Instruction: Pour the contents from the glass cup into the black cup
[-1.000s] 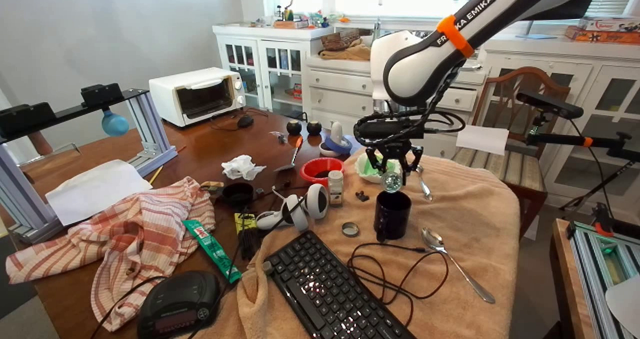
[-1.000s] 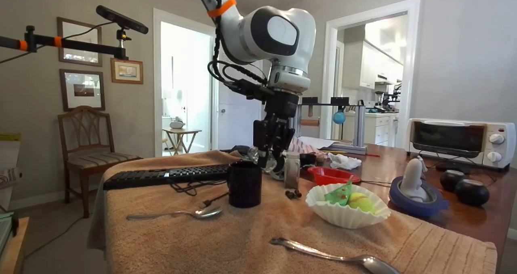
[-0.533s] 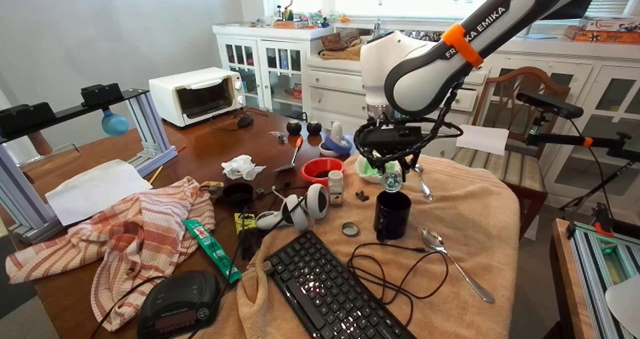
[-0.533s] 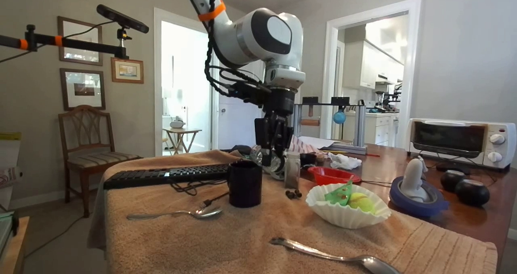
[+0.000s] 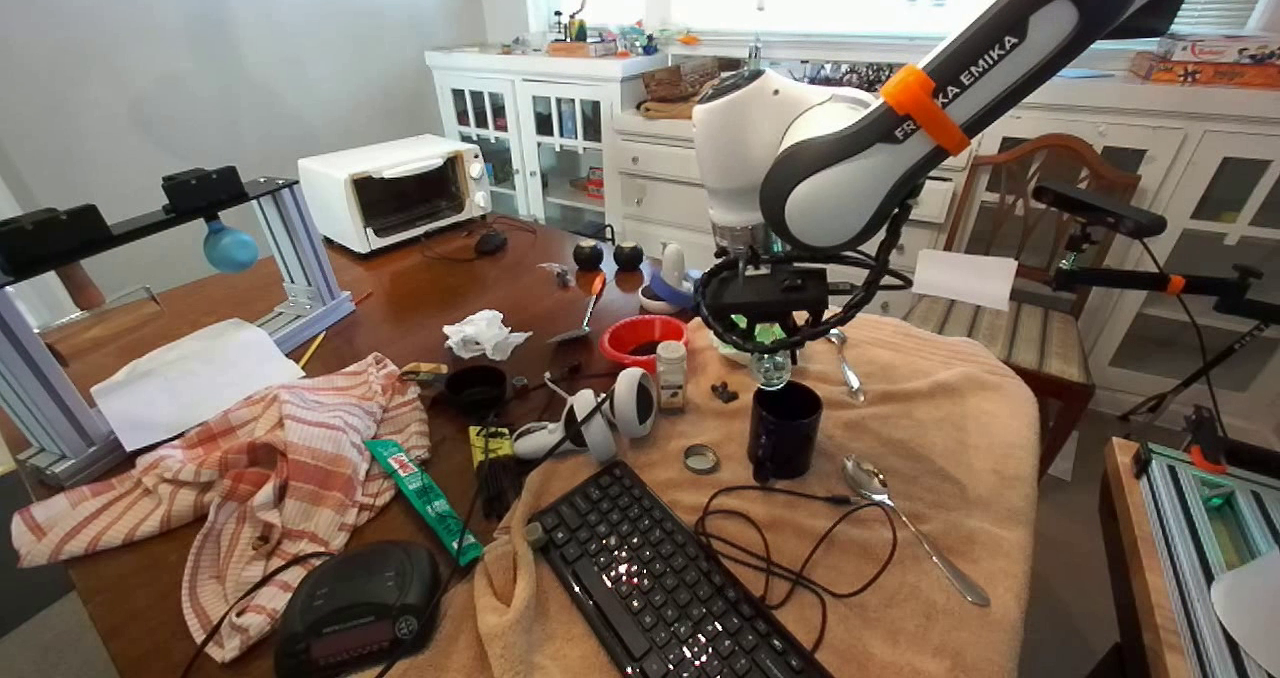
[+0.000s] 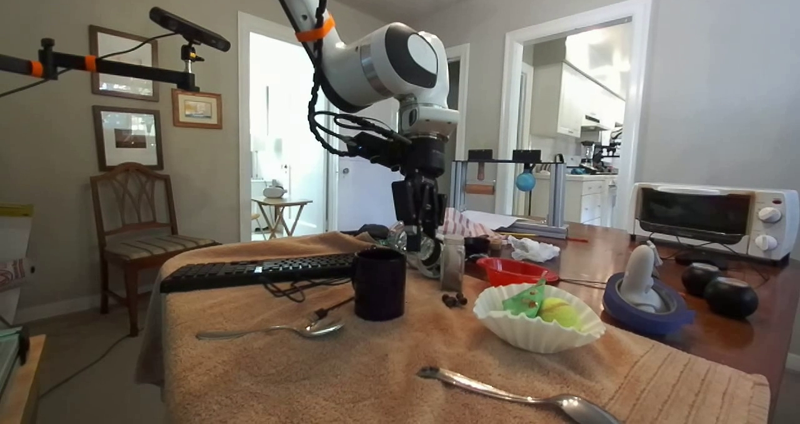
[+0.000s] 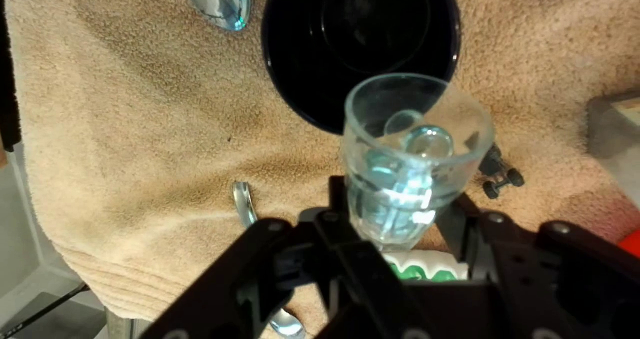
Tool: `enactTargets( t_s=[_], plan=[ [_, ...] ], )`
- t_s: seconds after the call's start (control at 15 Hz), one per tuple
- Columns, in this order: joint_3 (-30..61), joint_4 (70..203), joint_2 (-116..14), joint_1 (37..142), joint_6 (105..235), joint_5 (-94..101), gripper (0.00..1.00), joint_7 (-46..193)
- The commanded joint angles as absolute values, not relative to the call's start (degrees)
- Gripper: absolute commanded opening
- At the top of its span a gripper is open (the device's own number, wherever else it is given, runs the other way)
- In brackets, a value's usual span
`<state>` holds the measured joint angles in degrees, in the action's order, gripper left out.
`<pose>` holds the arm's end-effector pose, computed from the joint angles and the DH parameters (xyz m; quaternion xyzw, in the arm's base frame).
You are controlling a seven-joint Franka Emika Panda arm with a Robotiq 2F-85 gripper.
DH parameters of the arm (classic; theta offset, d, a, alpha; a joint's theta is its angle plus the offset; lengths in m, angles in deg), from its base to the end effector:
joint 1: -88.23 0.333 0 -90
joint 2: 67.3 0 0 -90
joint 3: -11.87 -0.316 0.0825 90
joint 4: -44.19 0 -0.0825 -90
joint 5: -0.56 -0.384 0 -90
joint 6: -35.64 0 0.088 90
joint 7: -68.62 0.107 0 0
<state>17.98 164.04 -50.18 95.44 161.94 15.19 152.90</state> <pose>0.5619 0.0027 0.2668 0.7940 -0.5905 0.0072 0.1442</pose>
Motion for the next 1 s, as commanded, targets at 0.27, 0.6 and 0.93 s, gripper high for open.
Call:
enactTargets(
  t_s=[0.27, 0.6, 0.93],
  plan=[
    [17.1, 163.6, -50.4, 95.9, 159.5, 16.8, 0.22, 154.0],
    [16.8, 163.8, -51.2, 97.2, 154.9, 19.8, 0.22, 156.2],
    [16.2, 161.8, -50.8, 98.4, 147.0, 25.5, 0.22, 160.5]
  ],
)
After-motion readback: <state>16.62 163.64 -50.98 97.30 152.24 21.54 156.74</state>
